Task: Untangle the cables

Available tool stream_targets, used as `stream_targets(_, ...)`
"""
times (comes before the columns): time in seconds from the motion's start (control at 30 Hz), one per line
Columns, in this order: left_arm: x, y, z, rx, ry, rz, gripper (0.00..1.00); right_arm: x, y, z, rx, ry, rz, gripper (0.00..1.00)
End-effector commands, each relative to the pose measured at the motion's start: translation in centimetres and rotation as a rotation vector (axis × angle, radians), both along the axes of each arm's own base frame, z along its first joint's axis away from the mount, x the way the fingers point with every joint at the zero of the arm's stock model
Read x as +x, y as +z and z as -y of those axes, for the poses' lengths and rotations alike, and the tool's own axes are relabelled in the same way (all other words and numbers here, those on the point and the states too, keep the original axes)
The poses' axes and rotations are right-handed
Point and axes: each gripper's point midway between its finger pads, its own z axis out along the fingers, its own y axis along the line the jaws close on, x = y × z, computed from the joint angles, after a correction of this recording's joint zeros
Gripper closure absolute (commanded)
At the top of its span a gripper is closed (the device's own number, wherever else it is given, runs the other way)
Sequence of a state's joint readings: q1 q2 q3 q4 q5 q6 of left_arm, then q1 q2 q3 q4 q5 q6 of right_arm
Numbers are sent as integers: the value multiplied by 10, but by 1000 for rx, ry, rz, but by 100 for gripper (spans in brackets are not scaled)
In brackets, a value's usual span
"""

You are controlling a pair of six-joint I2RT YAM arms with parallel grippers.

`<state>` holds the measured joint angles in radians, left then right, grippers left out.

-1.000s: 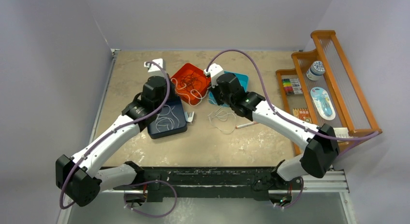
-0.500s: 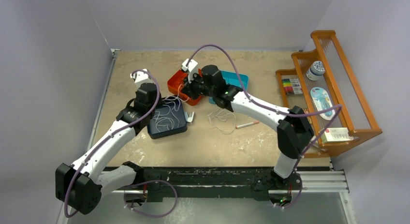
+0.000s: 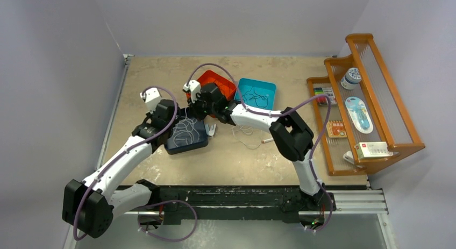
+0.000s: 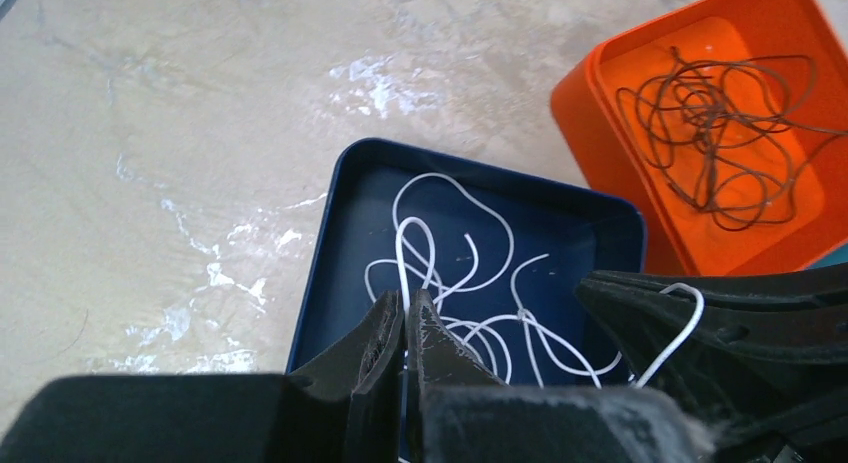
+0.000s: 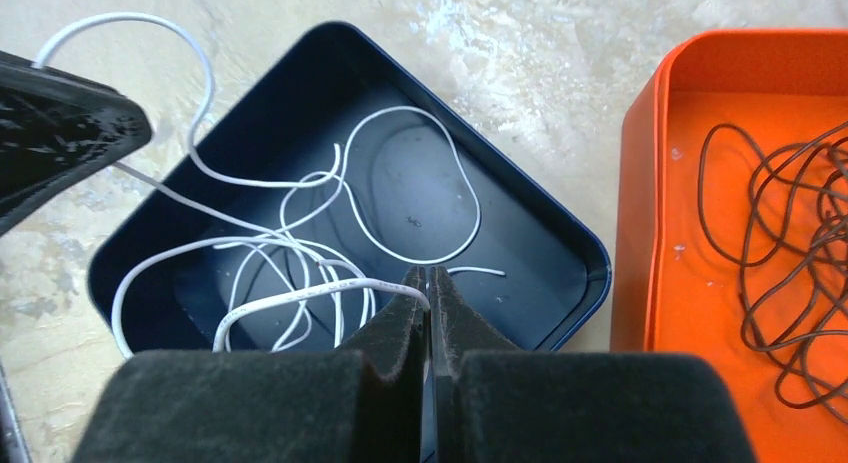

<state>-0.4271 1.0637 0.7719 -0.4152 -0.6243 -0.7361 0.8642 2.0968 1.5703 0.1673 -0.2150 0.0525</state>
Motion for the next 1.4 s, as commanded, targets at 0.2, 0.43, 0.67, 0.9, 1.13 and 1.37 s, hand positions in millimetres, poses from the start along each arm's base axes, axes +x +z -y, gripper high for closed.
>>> stream_targets(0.2, 3, -26, -3, -27, 60, -11, 100, 18, 5, -14, 12, -51, 54, 100)
stream_targets(0.43, 15, -37, 2, -22, 42, -13, 100, 24, -3, -14, -15, -68, 56, 99)
stream_targets(0.67, 19, -34, -1, -9, 53, -7, 87, 24, 6, -10, -13, -80, 70, 90)
stream_targets(0.9, 19, -17, -5, -9, 67, 31, 68, 22, 21, -7, 1, -76, 88, 76)
stream_targets(1.13, 21, -4, -4, -20, 58, 54, 60, 20, 39, 0, 4, -83, 115, 62)
stream_targets(1.37, 23, 18, 4, -51, 2, 118, 58, 10, 59, 17, 19, -97, 138, 55)
